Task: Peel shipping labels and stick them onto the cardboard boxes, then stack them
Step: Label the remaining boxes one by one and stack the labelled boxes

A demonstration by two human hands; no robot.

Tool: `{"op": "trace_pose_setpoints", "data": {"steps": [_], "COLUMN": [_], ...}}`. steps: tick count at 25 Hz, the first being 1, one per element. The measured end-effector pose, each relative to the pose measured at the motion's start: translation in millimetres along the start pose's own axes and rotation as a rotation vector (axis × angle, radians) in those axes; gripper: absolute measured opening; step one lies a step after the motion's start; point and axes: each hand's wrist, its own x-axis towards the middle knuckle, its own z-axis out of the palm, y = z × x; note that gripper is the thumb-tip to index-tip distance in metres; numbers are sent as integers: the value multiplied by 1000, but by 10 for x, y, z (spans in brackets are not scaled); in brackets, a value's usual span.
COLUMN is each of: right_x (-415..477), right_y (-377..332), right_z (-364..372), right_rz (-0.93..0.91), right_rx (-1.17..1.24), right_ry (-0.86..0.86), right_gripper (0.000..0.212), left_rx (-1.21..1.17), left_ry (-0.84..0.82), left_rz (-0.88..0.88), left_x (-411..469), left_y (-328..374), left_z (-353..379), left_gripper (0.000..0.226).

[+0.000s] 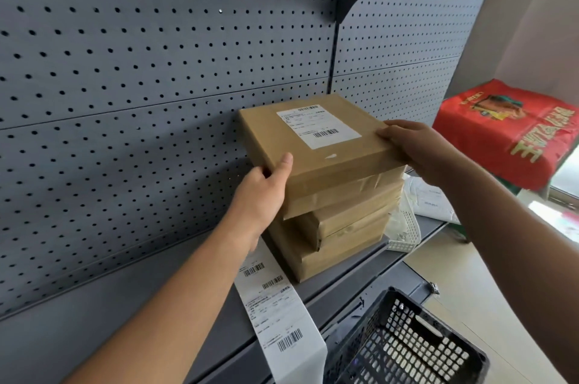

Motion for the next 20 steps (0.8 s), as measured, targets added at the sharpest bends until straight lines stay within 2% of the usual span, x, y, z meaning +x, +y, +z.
{"op": "trace_pose_setpoints", "data": {"steps": [3, 5, 7, 10, 14, 17, 18, 20], "right_x": [197, 290, 352, 402, 419, 392, 377, 309], "right_y": [125, 202, 283, 378, 437, 402, 381, 317], "right_z": [-132, -189, -208, -204, -190, -183, -183, -160], "right_rz": [22, 45, 71, 81, 74, 59, 42, -18], "right_rx": [3, 4, -8, 2, 18, -32, -81, -216], "right_ry": [20, 18, 11, -5, 7, 14, 26, 88], "right_gripper": [24, 25, 30, 19, 39, 20, 19, 32], "left_rx": [30, 27, 40, 101, 102, 94, 91, 102], "left_ry": [-54, -80, -102, -85, -12, -7, -12, -25], "left_rz": [-7, -15, -29, -51, -48, -29, -21, -12], "left_x": [52, 82, 100, 123, 172, 192, 186, 149], "left_y": [-17, -21, -38, -102, -137, -167, -174, -195], "left_z": [188, 284, 353, 420, 467, 466, 456, 405], "left_gripper": [84, 84, 82, 72, 60, 70, 77, 88]}}
